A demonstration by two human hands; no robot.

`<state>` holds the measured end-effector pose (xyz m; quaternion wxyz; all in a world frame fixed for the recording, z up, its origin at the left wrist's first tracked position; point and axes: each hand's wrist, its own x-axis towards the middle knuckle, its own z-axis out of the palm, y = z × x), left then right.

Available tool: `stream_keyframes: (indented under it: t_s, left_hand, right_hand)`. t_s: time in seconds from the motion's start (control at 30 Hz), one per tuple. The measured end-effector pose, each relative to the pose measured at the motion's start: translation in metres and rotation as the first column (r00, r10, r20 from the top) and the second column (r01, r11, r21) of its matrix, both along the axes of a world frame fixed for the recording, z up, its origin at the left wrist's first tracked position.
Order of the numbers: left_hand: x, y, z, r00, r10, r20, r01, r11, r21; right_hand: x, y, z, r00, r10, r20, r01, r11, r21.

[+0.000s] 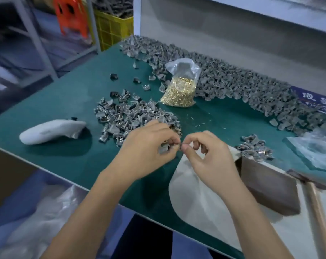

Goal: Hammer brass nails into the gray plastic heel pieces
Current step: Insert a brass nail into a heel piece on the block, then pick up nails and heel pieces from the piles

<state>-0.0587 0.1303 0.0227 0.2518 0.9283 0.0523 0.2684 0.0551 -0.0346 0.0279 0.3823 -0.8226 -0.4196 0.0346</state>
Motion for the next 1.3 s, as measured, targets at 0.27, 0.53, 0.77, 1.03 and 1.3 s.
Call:
stream_keyframes:
  t_s: [0.27, 0.53, 0.77, 1.03, 1.3]
  left_hand:
    - [0.000, 0.036, -0.004, 0.982, 0.188, 0.021, -0.189, 0.982, 0.010]
    - [0.009, 0.049, -0.012, 0.974, 0.223, -0.046, -0.224, 0.974, -0.040]
    - [0.020, 0.030, -0.003, 0.982, 0.187, -0.012, -0.187, 0.977, -0.106]
    - [0.082, -0.049, -0.007, 0.952, -0.203, -0.229, 0.164, 0.971, -0.176]
    - [0.090, -0.077, -0.018, 0.925, -0.140, -0.352, 0.086, 0.983, -0.165]
  right_hand:
    - [-0.005, 0.063, 0.000, 0.998, -0.048, -0.027, 0.048, 0.999, 0.010]
    - [0.011, 0.081, -0.007, 0.996, -0.083, 0.033, 0.086, 0.991, -0.103]
    - [0.035, 0.036, -0.001, 0.985, -0.173, -0.004, 0.173, 0.985, -0.004]
    - [0.066, -0.051, 0.004, 0.914, -0.406, 0.024, 0.406, 0.914, 0.012]
    - [0.074, -0.093, -0.012, 0.896, -0.429, 0.113, 0.443, 0.873, -0.203]
